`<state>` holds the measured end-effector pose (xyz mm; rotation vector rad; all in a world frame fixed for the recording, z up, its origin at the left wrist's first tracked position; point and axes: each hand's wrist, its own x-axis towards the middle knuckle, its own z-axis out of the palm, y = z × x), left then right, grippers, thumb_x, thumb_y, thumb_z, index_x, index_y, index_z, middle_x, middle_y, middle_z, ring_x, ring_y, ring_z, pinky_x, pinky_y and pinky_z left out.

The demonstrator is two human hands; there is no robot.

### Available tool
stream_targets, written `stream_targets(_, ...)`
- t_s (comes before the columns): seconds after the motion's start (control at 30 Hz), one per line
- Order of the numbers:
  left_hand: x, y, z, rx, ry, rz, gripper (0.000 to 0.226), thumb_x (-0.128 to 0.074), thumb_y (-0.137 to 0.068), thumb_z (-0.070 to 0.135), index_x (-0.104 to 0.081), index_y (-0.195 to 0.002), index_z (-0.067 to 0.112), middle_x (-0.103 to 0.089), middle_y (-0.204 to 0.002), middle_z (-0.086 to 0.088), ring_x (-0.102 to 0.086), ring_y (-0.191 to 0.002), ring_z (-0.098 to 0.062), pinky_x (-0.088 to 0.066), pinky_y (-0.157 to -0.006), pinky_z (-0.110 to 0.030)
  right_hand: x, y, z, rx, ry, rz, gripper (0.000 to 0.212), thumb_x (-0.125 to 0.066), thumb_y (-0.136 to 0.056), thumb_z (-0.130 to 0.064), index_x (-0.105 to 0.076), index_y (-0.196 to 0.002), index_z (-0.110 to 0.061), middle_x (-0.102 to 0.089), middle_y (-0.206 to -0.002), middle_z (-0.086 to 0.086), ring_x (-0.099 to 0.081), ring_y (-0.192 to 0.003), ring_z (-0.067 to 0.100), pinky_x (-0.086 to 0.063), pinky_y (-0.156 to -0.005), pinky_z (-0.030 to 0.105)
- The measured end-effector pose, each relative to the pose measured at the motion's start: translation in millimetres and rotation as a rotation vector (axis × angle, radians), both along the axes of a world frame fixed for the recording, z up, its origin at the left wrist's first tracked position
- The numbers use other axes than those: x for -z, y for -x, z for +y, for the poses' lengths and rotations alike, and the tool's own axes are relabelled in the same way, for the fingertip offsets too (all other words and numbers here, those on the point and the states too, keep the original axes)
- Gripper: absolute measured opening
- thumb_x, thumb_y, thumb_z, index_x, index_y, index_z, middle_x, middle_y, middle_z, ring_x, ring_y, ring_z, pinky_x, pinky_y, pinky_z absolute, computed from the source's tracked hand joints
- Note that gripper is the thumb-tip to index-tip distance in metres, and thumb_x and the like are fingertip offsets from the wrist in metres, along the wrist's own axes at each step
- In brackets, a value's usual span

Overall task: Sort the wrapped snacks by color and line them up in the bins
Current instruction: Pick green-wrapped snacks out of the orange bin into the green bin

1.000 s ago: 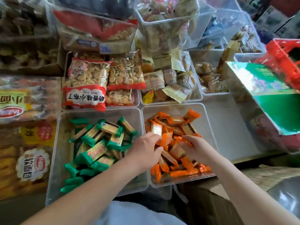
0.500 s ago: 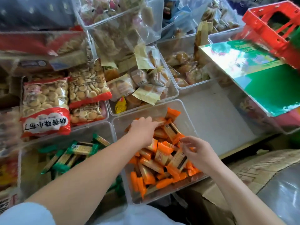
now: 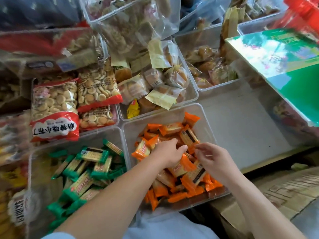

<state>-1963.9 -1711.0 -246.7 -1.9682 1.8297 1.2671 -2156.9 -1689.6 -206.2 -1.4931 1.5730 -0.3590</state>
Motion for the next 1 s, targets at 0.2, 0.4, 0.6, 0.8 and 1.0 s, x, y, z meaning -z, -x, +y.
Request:
stream_targets(0.2,-5,3,-13,0.021,-0.257,0.073,0.088,-0.029,-0.095,0.080,-0.002,-0.166,0.035,-0.068,-0.134,-0.012,-0.061,-0.126,-0.034,-0.042,-0.114,-0.050,1,4,-2,0.009,0.005,-0.010,0.016,-0.066,-0.101,-0.025,-0.075,-0.111,-0.033,-0.073,-0.100,-0.019,-0.068,-0.094,-0.001,-0.060,-0.084,0.027)
stream_targets(0.4,7,-1,-5,-0.031,-0.251,0.176,0.105,-0.055,-0.086,0.078,0.009,-0.163,0.045,-0.068,-0.134,-0.005,-0.069,-0.110,-0.027,-0.057,-0.096,-0.044,2,4,-3,0.019,0.001,-0.021,0.017,-0.065,-0.101,-0.026,-0.074,-0.114,-0.033,-0.072,-0.103,-0.019,-0.067,-0.098,-0.002,-0.060,-0.085,0.025)
stream_targets(0.6,12,-7,0,-0.220,-0.191,0.467,0.107,-0.083,-0.082,0.047,-0.013,-0.164,0.044,-0.030,-0.168,0.008,-0.036,-0.151,-0.021,-0.042,-0.117,-0.041,1,3,-4,0.041,0.007,-0.025,0.018,-0.064,-0.102,-0.024,-0.074,-0.114,-0.033,-0.072,-0.106,-0.019,-0.067,-0.101,0.000,-0.059,-0.088,0.025)
stream_targets(0.8,10,-9,0,-0.157,-0.140,0.412,0.121,-0.089,-0.063,0.065,-0.016,-0.159,0.053,-0.041,-0.159,0.004,-0.045,-0.144,-0.022,-0.044,-0.116,-0.046,1,3,-6,0.037,0.048,-0.003,0.021,-0.063,-0.102,-0.020,-0.074,-0.117,-0.030,-0.069,-0.110,-0.021,-0.063,-0.106,-0.003,-0.058,-0.092,0.028)
stream_targets(1.0,5,3,3,-0.140,-0.136,0.413,0.128,-0.092,-0.064,0.058,-0.012,-0.162,0.045,-0.021,-0.167,0.003,-0.028,-0.153,-0.025,-0.035,-0.121,-0.043,-3,9,-2,0.050,0.077,0.002,0.022,-0.062,-0.102,-0.019,-0.073,-0.119,-0.029,-0.070,-0.113,-0.018,-0.064,-0.108,0.000,-0.059,-0.091,0.026)
